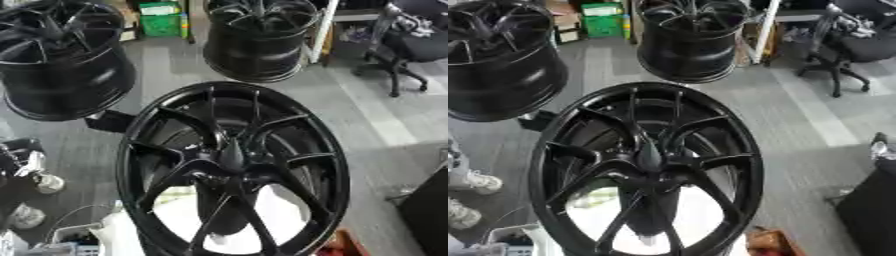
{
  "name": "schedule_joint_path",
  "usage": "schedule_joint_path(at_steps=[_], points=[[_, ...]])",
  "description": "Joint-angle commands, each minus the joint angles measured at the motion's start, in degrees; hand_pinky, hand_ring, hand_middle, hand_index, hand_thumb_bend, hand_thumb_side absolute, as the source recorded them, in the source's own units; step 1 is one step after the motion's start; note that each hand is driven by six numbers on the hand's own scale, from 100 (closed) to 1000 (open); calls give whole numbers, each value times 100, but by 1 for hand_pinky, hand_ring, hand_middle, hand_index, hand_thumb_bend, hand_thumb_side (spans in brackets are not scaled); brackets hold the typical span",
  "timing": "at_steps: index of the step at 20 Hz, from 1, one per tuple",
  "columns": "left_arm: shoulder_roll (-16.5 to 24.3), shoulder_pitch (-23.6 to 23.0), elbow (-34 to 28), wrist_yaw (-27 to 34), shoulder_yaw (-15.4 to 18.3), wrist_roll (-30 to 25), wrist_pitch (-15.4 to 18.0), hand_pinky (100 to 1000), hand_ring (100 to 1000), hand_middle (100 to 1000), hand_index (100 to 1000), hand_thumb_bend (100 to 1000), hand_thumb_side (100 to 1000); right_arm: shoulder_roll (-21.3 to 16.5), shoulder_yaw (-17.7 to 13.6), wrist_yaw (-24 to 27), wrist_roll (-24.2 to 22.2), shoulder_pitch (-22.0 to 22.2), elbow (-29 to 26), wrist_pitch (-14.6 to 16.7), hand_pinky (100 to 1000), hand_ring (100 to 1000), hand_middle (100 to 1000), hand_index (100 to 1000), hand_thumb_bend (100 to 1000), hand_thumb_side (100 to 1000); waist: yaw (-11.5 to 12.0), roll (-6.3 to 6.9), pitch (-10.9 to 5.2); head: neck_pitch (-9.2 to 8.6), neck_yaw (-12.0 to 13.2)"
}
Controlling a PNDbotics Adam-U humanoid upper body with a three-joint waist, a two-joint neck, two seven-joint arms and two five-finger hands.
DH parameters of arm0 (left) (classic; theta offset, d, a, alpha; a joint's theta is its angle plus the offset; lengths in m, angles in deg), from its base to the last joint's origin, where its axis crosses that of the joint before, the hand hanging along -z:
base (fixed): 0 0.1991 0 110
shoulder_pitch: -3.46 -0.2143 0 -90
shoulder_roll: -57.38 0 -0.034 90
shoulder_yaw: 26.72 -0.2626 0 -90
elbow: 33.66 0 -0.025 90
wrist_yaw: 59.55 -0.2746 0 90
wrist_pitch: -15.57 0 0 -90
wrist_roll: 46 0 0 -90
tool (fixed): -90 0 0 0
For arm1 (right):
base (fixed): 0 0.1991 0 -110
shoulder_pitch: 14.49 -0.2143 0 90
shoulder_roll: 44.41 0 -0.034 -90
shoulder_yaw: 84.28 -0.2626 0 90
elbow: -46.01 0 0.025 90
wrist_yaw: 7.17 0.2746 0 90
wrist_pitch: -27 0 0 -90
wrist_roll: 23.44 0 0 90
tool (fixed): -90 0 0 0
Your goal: Pull the pin out of the wheel hub.
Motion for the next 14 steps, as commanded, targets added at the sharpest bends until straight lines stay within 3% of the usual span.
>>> schedule_joint_path(at_steps=[1, 9, 14], points=[[43, 63, -99, -9, 35, 22, 4, 642, 620, 643, 605, 113, 263, 18, 31, 144, -1, -28, -249, 59, 763, 691, 733, 845, 259, 465, -13, 9, -17, 27, 14], [23, 67, -93, 9, 39, 36, -8, 642, 622, 644, 608, 112, 279, 254, 176, 575, 16, -3, -409, 250, 741, 663, 706, 826, 190, 408, -19, 21, 4, 27, 33], [25, 72, -89, 27, 40, 50, -16, 642, 622, 643, 612, 111, 297, 414, 253, 1136, 222, 41, -508, 440, 718, 622, 663, 798, 145, 377, -16, 27, 0, 27, 59]])
